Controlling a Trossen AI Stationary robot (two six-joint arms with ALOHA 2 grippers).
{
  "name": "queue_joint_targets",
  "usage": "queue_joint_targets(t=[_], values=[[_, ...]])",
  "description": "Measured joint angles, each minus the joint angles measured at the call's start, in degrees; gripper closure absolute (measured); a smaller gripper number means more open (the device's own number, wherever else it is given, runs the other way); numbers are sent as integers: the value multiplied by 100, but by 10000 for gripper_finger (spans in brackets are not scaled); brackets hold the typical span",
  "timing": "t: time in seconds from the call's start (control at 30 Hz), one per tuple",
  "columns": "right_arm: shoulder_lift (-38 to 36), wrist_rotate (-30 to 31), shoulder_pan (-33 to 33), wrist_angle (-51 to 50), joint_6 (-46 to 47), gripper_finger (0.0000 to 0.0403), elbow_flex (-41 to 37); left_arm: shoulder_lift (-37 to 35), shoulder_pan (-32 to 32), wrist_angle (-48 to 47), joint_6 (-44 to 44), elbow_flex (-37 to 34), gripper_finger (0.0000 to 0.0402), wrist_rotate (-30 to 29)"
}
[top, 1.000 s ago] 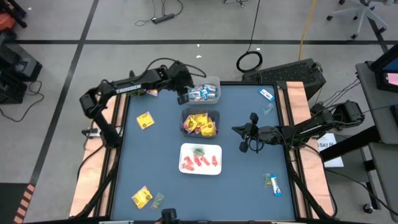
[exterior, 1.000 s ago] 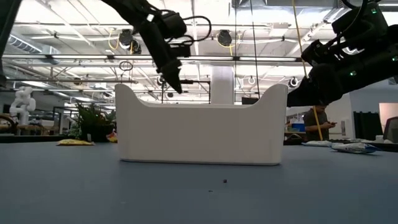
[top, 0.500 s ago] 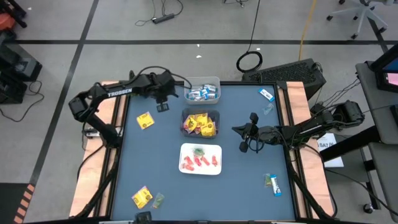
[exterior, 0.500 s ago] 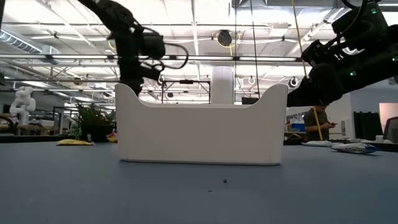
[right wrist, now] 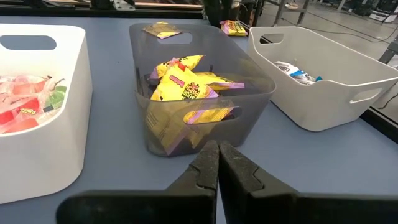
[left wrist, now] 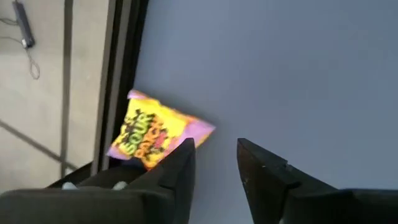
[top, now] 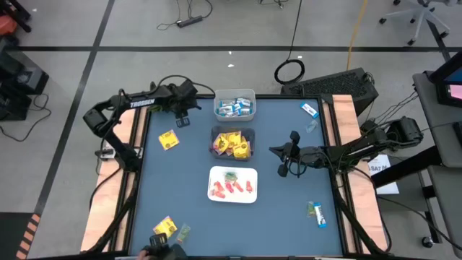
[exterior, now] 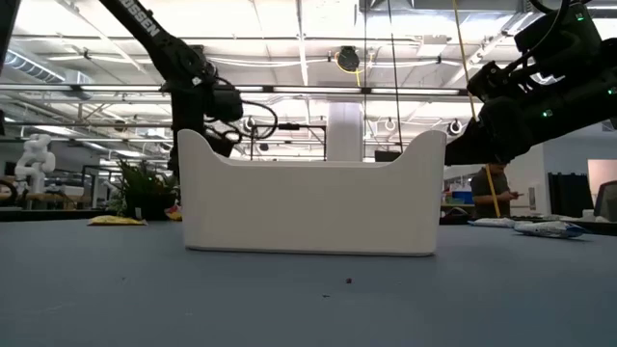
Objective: Sort candy
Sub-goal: Put the yellow candy into the black bin
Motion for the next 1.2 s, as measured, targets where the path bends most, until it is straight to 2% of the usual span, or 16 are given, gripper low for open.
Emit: queue_joint_targets(t=[0.27,0.43,0.53,0.67,0.77,0.87,1.2], values=[[0,0,0,-1,-1,403,0,416,271,-216,215,0,222,-162],[0,0,0,-2,-7,403,0,442,-83,-1278,376,0,217,54],[0,0,2,-2,-9,403,0,442,-333,-1730,-414,0,217,471],[0,0,2,-2,-9,403,0,442,-490,-2199,-1671,0,217,1353],[0,-2,1,-2,-7,403,0,442,-538,-2142,-2206,-66,217,1418],[0,-2,0,-2,8,403,0,442,-523,-1984,-2298,-239,217,1162],[0,0,2,-4,22,403,0,383,-531,-1131,-2392,-965,217,1184]])
